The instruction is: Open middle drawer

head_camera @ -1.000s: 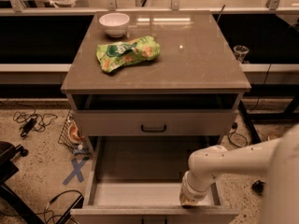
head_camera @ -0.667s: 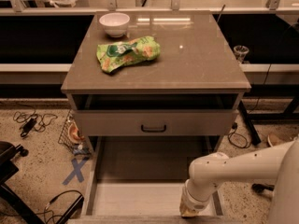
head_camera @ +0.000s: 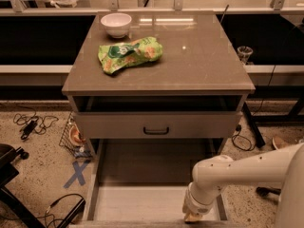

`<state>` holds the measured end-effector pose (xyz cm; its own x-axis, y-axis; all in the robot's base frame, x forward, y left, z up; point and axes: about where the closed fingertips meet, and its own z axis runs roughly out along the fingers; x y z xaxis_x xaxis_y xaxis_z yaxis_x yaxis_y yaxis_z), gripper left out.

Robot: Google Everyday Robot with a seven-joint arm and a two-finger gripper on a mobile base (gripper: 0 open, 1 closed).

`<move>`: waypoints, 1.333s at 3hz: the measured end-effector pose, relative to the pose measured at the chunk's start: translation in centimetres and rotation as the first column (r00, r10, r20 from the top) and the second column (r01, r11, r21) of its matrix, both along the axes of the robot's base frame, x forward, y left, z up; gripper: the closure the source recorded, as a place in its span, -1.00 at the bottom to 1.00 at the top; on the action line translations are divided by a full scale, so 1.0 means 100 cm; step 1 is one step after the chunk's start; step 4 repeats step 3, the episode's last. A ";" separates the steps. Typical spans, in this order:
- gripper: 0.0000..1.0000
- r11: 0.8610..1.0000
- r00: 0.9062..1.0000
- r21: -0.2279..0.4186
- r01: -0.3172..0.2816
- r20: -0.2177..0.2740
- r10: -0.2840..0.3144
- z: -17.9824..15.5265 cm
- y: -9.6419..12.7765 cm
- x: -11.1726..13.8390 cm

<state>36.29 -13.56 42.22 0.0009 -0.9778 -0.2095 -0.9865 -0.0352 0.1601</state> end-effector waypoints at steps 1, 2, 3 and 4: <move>-0.86 1.000 1.000 0.000 -0.001 -0.002 0.001 -0.001 0.000 -0.001; -1.00 1.000 1.000 0.000 -0.001 -0.002 0.001 -0.001 0.000 0.000; -1.00 1.000 1.000 0.000 -0.001 -0.003 0.001 -0.001 0.000 0.000; -1.00 1.000 1.000 0.000 -0.001 -0.003 0.001 -0.001 0.000 0.000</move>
Offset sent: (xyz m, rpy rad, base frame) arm -0.0009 0.0000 -0.0006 -0.0001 0.0021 0.0006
